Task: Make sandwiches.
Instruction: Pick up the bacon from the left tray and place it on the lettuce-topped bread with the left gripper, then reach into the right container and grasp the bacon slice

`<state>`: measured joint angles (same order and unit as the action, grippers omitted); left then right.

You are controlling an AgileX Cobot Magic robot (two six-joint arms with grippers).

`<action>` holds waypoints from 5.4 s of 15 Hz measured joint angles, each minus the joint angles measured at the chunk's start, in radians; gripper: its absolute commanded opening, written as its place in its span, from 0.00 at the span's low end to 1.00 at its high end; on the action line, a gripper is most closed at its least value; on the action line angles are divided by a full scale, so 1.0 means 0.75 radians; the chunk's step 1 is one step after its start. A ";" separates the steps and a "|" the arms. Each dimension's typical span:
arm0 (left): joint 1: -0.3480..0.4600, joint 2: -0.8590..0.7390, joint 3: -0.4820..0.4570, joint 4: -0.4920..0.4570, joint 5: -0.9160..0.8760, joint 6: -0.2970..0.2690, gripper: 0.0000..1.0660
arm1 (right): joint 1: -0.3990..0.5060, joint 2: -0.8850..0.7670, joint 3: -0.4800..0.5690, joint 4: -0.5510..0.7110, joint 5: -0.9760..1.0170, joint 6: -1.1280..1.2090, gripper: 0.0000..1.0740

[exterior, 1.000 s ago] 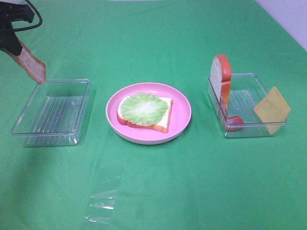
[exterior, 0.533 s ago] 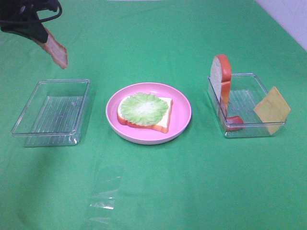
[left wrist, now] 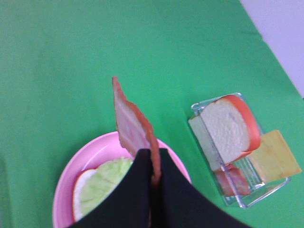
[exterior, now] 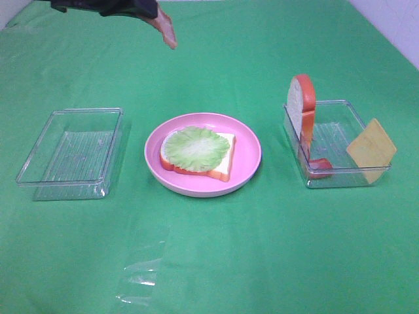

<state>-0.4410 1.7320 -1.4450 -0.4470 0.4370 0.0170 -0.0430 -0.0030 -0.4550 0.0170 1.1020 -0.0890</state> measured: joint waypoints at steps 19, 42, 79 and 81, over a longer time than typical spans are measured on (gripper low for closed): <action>-0.148 0.587 -0.201 -0.635 0.177 0.316 0.00 | 0.000 0.000 0.000 0.000 0.000 0.000 0.82; -0.083 0.588 -0.261 0.311 0.344 -0.205 0.94 | 0.000 0.000 0.000 0.000 0.000 0.000 0.82; 0.488 -1.831 0.859 0.692 0.992 -0.207 0.94 | 0.000 0.000 0.000 0.000 0.000 0.001 0.82; 0.488 -2.016 0.901 0.692 0.992 -0.207 0.94 | 0.000 0.000 0.000 0.000 0.000 0.001 0.82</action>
<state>-0.0750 0.2200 -0.7690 0.0720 1.1810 -0.1380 -0.0430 -0.0030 -0.4550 0.0170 1.1020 -0.0880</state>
